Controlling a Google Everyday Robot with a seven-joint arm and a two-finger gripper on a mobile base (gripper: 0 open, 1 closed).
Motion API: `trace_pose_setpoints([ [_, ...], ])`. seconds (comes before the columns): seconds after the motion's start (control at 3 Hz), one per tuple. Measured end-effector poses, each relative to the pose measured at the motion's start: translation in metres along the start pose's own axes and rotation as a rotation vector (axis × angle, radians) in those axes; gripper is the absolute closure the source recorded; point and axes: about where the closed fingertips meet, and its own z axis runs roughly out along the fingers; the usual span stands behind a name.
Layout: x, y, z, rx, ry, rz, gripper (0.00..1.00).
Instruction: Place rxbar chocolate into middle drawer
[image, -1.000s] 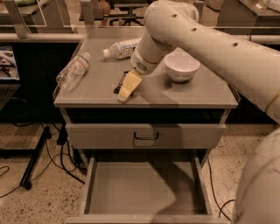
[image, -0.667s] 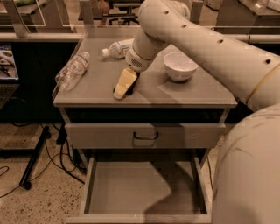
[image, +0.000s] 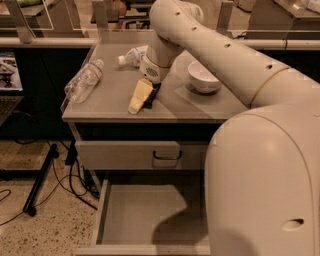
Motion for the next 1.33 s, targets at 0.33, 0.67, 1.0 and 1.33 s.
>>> trace_pose_setpoints([
  [0.33,0.0117,0.0019,0.0036,-0.029,0.037,0.031,0.00],
  [0.67,0.0117,0.0019,0.0036,-0.029,0.037,0.031,0.19],
  [1.0,0.0117,0.0019,0.0036,-0.029,0.037,0.031,0.42],
  [1.33,0.0117,0.0019,0.0037,-0.029,0.037,0.031,0.65],
])
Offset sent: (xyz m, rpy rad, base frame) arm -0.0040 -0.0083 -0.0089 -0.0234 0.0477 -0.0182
